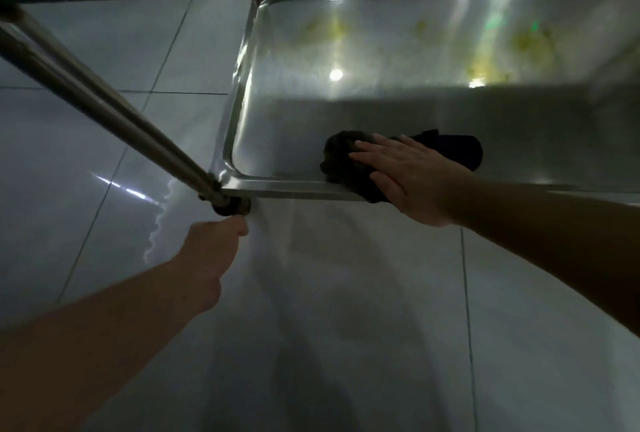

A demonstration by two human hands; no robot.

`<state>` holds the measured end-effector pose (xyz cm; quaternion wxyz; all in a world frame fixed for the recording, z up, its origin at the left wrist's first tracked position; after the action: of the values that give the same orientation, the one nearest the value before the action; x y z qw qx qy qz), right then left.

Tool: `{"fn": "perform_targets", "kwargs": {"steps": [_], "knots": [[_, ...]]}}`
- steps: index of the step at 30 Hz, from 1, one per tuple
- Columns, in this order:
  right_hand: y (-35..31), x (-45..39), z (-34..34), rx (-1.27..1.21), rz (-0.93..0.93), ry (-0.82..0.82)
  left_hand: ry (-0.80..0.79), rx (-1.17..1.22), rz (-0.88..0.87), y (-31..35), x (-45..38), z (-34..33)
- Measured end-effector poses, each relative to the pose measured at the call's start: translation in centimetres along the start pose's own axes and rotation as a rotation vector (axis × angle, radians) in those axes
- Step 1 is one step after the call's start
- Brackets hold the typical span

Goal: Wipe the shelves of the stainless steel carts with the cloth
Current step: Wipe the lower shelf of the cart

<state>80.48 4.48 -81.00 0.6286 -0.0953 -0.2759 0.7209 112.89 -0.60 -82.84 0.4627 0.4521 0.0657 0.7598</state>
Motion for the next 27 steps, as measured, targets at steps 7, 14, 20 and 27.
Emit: {"fn": "perform_targets", "kwargs": {"steps": [7,14,20,27], "knots": [[6.8,7.2,2.8,-0.001,-0.083,0.039,-0.215,-0.252,-0.339,8.9,6.2,-7.9],[13.5,14.3,5.5,0.000,-0.174,0.109,-0.213,-0.594,-0.680,17.9,12.1,-16.3],[18.8,20.4,7.8,-0.019,-0.261,0.202,-0.111,-0.545,-0.791,22.5,14.0,-22.5],[26.0,27.8,10.6,0.004,-0.432,0.329,0.085,-0.653,-0.895,22.4,13.5,-25.1]]}}
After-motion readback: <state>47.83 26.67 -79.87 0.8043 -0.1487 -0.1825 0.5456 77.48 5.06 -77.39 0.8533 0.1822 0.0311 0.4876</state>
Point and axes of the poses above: each hand's wrist, its own x-axis away from the middle knuckle, its own z-axis out of the back of the hand, y = z × x, the point moved 8 cm from there along -x, towards the middle knuckle, and after that the axes turned 12 degrees about -x, right-handed, at the moved point
